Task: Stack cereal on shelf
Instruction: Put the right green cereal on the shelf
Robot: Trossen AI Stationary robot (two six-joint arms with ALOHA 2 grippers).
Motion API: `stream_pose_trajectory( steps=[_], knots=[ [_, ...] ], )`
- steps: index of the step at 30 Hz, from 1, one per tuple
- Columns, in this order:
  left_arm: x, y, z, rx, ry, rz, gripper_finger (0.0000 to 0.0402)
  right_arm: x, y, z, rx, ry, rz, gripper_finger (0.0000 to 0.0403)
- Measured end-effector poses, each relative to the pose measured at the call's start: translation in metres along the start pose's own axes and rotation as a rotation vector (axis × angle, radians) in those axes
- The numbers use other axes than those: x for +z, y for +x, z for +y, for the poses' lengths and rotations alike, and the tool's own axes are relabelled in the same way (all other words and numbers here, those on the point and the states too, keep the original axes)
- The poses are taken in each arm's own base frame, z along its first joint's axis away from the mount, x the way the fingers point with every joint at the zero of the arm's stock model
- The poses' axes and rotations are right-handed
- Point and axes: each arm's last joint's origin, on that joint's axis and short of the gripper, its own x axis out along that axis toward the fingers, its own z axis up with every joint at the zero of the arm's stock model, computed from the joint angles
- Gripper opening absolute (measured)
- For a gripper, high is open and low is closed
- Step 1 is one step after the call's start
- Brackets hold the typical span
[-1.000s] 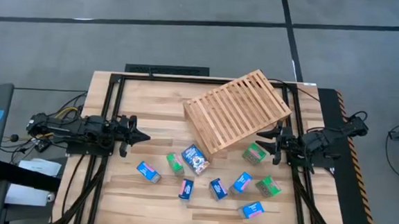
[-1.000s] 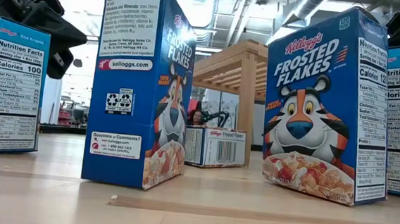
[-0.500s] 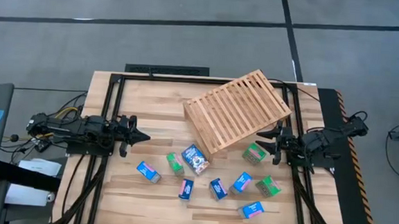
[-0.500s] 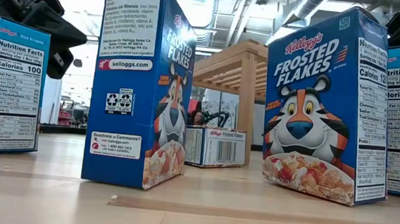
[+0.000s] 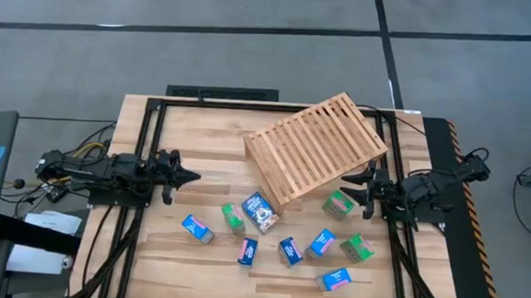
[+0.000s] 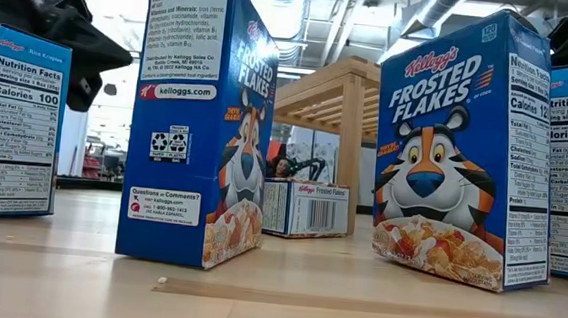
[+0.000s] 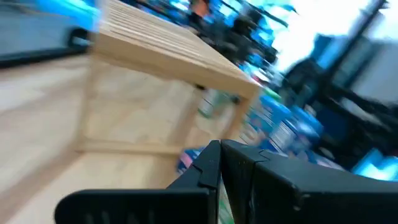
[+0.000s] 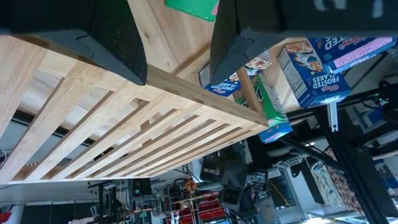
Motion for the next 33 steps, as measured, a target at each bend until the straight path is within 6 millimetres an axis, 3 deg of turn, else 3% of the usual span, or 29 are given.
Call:
stream_pose_trajectory(
  steps=[7, 14, 25, 33],
  knots=[
    [0.024, -0.005, 0.0, 0.175, -0.413, -0.39, 0.0, 0.006, 0.0, 0.002, 0.017, 0.053, -0.071, 0.02],
    [0.028, -0.008, 0.005, 0.305, -0.574, -0.547, 0.0, 0.037, -0.006, 0.005, 0.089, 0.252, -0.334, 0.02],
    [0.028, -0.009, 0.007, 0.381, -0.579, -0.589, 0.0, 0.053, -0.013, 0.004, 0.157, 0.466, -0.475, 0.02],
    [0.028, -0.01, 0.008, 0.422, -0.589, -0.623, 0.0, 0.064, -0.02, 0.002, 0.19, 0.523, -0.589, 0.02]
  ],
)
